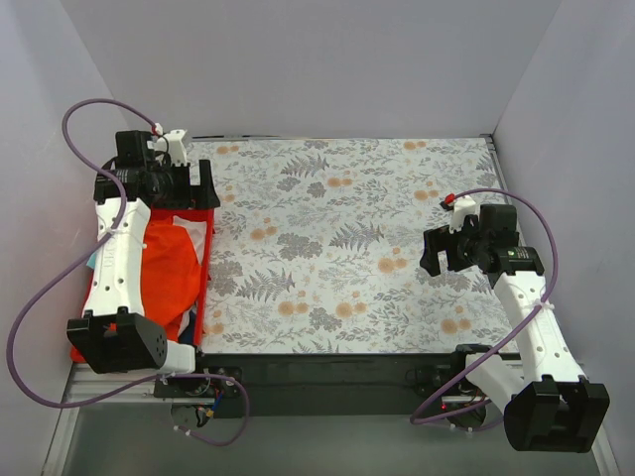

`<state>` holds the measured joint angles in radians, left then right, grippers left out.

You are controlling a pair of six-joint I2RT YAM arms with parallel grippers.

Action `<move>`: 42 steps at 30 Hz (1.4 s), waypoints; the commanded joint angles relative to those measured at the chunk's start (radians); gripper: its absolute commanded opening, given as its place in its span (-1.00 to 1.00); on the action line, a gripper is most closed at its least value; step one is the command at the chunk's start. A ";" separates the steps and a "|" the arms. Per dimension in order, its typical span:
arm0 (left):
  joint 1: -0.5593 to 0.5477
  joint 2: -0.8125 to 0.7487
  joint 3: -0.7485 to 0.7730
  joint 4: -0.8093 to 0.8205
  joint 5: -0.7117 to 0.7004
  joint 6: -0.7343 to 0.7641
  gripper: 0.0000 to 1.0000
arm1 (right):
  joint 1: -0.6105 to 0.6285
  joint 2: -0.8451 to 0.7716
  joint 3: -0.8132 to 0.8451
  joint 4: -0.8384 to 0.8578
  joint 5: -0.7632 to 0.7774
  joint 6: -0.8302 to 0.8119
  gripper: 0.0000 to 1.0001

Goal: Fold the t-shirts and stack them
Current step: Grab the tshirt from the pile

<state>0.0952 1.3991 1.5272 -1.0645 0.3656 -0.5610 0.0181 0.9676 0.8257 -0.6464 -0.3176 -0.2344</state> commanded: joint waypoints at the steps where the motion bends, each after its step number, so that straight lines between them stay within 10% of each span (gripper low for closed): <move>1: 0.009 0.001 0.065 -0.063 -0.030 0.021 0.94 | 0.002 -0.018 0.015 0.022 -0.029 0.010 0.97; 23: 0.658 -0.072 -0.134 -0.308 -0.103 0.470 0.94 | 0.002 0.017 0.026 0.001 -0.084 -0.008 0.97; 32: 0.684 -0.012 -0.245 -0.247 -0.051 0.481 0.93 | 0.002 0.046 0.039 -0.007 -0.092 -0.009 0.97; 42: 0.684 0.037 -0.265 -0.250 0.007 0.446 0.38 | 0.002 0.046 0.032 -0.006 -0.094 -0.013 0.97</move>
<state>0.7761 1.4258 1.2526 -1.3109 0.3313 -0.1085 0.0181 1.0164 0.8246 -0.6521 -0.3935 -0.2394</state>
